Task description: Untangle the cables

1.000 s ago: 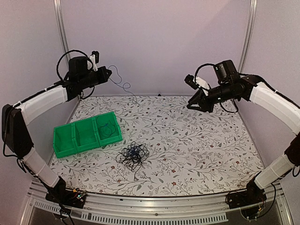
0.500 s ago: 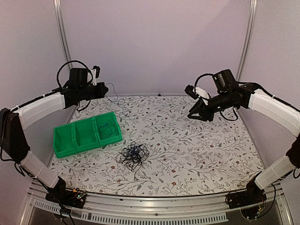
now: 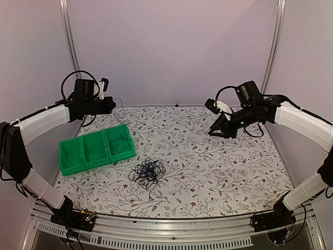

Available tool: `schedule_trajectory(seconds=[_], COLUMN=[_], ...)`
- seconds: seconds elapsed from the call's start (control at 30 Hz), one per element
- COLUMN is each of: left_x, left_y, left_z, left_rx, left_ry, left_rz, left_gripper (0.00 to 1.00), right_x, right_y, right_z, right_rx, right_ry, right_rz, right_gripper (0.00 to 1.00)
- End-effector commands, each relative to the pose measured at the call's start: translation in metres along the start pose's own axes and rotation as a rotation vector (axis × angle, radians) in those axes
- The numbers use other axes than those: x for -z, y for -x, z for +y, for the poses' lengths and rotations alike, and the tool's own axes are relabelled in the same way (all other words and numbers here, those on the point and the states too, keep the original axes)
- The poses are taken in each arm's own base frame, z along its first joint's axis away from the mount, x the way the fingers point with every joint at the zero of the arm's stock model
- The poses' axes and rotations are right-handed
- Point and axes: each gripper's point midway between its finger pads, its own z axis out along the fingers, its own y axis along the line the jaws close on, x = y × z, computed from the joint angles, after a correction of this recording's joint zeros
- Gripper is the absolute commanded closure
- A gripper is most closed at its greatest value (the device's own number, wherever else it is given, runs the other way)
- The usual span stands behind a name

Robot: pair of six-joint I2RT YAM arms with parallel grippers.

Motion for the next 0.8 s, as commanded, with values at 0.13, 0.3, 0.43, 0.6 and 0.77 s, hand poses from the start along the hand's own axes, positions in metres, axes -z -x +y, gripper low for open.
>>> schedule_trajectory(seconds=[0.13, 0.3, 0.43, 0.6, 0.77], left_x=[0.016, 0.009, 0.003, -0.012, -0.03], left_y=[0.026, 0.0, -0.025, -0.067, -0.102], left_z=[-0.002, 0.004, 0.01, 0.026, 0.028], left_rx=[-0.089, -0.093, -0.093, -0.085, -0.049], left_ry=[0.01, 0.012, 0.024, 0.078, 0.065], left_rz=[-0.045, 0.006, 0.062, 0.182, 0.3], left_gripper=[1.0, 1.0, 1.0, 1.0, 1.0], right_x=[0.008, 0.006, 0.006, 0.004, 0.003], right_y=[0.005, 0.002, 0.0, -0.003, -0.007], right_z=[0.001, 0.002, 0.004, 0.005, 0.006], right_rx=[0.005, 0.003, 0.001, -0.002, -0.005], right_ry=[-0.01, -0.004, 0.001, 0.008, 0.011], right_rz=[-0.031, -0.023, -0.019, -0.014, -0.005], right_gripper=[0.68, 0.68, 0.68, 0.68, 0.68])
